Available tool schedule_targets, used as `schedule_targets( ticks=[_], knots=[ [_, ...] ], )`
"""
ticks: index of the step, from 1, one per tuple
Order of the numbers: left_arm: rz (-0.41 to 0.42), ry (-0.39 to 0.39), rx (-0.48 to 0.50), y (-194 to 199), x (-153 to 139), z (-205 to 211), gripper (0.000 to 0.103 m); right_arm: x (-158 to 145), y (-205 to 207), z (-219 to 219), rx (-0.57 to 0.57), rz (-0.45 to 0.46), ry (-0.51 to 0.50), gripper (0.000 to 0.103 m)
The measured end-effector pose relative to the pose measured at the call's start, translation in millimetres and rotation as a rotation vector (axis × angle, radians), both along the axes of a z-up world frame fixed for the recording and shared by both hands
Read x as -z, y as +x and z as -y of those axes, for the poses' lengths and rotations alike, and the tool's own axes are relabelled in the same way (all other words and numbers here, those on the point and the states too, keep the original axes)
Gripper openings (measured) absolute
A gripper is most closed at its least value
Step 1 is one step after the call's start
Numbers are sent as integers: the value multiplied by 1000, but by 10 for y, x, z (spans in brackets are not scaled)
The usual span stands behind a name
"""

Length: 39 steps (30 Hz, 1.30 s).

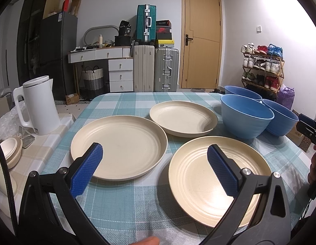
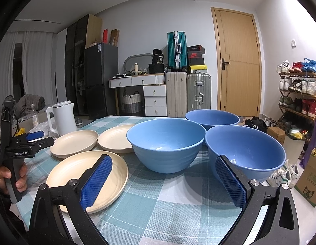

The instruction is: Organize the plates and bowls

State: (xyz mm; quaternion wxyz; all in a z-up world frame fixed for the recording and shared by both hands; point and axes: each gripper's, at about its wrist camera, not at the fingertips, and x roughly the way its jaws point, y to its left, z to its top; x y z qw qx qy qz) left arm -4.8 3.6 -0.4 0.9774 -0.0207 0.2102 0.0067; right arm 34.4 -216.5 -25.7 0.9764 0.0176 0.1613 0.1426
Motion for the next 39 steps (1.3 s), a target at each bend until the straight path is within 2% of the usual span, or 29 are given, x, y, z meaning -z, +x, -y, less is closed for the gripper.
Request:
schedule_targets(
  ticks=[10, 16, 25, 39],
  knots=[
    [-1, 3, -1, -38, -47, -20, 102, -21, 22, 23, 15, -23, -3, 103],
    [-9, -15, 2, -86, -150, -20, 102, -195, -7, -13, 8, -6, -8, 103],
    [-47, 2, -61, -114, -368, -66, 102, -437, 50, -233, -28, -29, 0, 103],
    [-109, -65, -130, -93, -544, -395, 102, -825, 178, -669, -120, -58, 37, 103]
  ],
)
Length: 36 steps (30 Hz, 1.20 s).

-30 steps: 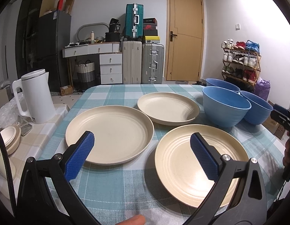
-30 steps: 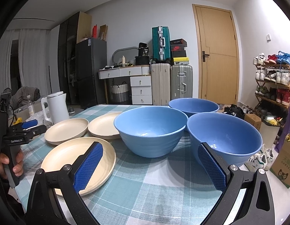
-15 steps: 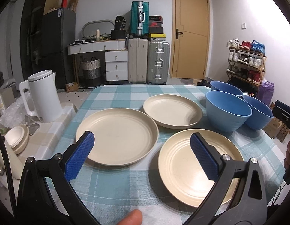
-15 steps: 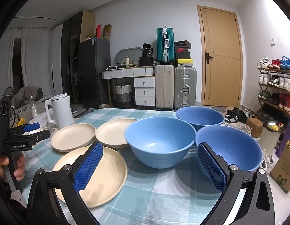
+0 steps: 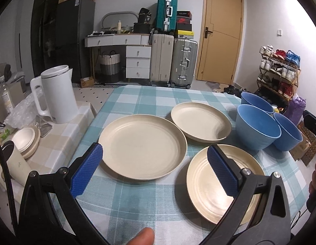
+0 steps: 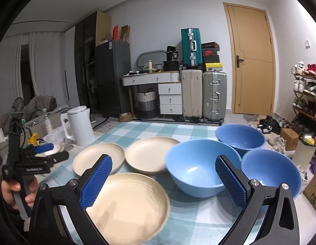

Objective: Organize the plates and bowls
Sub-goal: 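Move left gripper to the large cream plate while right gripper approaches another cream plate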

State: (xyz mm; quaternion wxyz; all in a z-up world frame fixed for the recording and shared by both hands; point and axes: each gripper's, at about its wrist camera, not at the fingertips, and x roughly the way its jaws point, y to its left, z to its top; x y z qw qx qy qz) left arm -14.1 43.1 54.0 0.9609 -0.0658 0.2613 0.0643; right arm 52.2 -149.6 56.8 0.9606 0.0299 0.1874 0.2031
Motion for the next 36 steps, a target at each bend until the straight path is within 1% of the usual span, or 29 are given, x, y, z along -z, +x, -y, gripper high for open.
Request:
schedule_targets(
  ticks=[2, 7, 10, 14, 17, 28, 33, 36],
  knots=[
    [-9, -3, -7, 6, -19, -44, 102, -67, 25, -70, -15, -5, 9, 103],
    [-24, 28, -50, 87, -50, -147, 102, -190, 123, -235, -26, -31, 12, 103],
    [-42, 4, -52, 166, -80, -240, 102, -229, 203, -317, -36, -54, 17, 103],
    [-40, -12, -76, 230, -141, -331, 102, -275, 295, -428, -42, -56, -2, 103],
    [-52, -20, -72, 290, -142, -389, 102, -322, 373, -511, -55, -62, -13, 103],
    [-94, -24, -102, 629, -1, -609, 102, -289, 669, -945, -118, -109, -69, 103],
    [-121, -48, -116, 752, 111, -783, 102, -229, 832, -1124, -148, -139, -97, 103],
    [-149, -61, -124, 811, 219, -887, 102, -150, 930, -1214, -166, -164, -95, 103]
  ],
)
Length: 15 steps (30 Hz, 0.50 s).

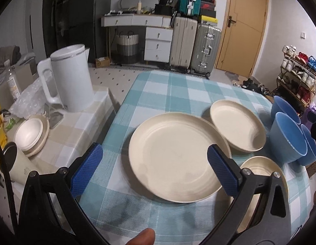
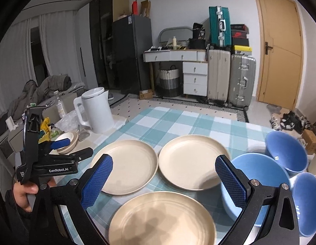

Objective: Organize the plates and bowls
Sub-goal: 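Move left gripper to the large cream plate while right gripper approaches another cream plate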

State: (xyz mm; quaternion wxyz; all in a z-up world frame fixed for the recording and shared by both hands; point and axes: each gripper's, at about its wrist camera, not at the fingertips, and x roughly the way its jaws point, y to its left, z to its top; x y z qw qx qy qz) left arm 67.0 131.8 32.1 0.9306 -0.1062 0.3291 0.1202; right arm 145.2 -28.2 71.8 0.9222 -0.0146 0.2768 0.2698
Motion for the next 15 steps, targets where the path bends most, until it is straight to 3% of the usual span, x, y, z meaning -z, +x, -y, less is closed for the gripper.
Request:
schedule_targets(
  ticks=[5, 11, 15],
  knots=[
    [-20, -45, -1, 56, 160, -147, 102, 209, 204, -166, -21, -60, 3, 103],
    [-66, -90, 0, 99, 434, -242, 94, 462, 371, -352, -55, -115, -16, 102],
    [-93, -99, 4, 160, 585, -233, 86, 634, 499, -480, -80, -153, -29, 87]
  ],
)
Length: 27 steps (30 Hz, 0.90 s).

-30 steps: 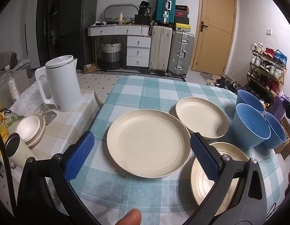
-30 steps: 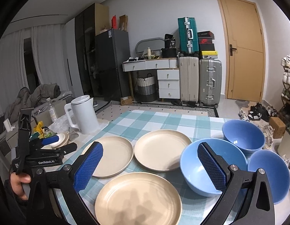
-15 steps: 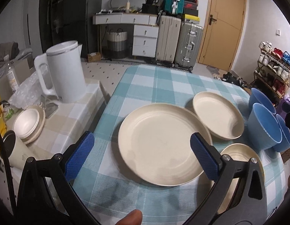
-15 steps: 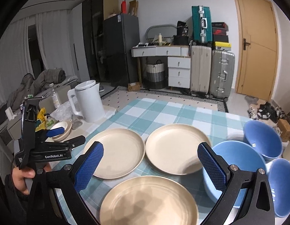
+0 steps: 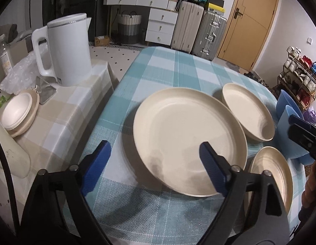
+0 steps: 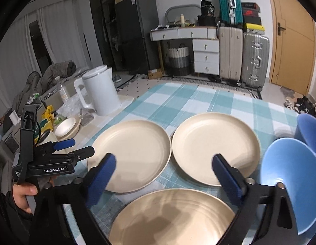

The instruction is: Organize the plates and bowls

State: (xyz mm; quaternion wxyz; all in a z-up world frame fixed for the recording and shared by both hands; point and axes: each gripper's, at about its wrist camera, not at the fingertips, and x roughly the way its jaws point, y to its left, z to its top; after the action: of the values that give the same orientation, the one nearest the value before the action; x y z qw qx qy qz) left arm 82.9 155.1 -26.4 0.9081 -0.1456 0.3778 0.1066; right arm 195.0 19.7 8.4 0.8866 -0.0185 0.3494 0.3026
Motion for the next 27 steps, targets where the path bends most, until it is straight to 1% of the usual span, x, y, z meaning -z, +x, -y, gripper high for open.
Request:
schedule_targets(
  ticks=[1, 3, 7, 11, 15, 16, 20, 22, 27],
  knots=[
    [-3, -2, 9, 17, 36, 9, 86, 40, 29, -25, -2, -9, -4, 83],
    [-14, -1, 12, 51, 99, 13, 86, 121, 82, -80, -14, -31, -4, 82],
    [-27, -21, 11, 88, 175, -2, 84, 259, 120, -175, -37, -66, -8, 73],
    [-44, -31, 0, 121, 248, -39, 84, 417, 171, -292, -63, -105, -28, 67],
    [-61, -58, 2, 140, 298, -71, 80, 550, 241, -380, -65, -139, -54, 63],
    [-62, -67, 1, 149, 314, -80, 80, 579, 261, -395, -67, -147, -53, 59],
    [-74, -86, 4, 167, 359, -95, 70, 654, 335, -436, -60, -168, -61, 54],
    [-80, -88, 8, 169, 374, -90, 68, 702, 374, -480, -54, -174, -78, 50],
    [-90, -74, -9, 174, 404, -90, 57, 759, 434, -533, -36, -187, -103, 43]
  ],
)
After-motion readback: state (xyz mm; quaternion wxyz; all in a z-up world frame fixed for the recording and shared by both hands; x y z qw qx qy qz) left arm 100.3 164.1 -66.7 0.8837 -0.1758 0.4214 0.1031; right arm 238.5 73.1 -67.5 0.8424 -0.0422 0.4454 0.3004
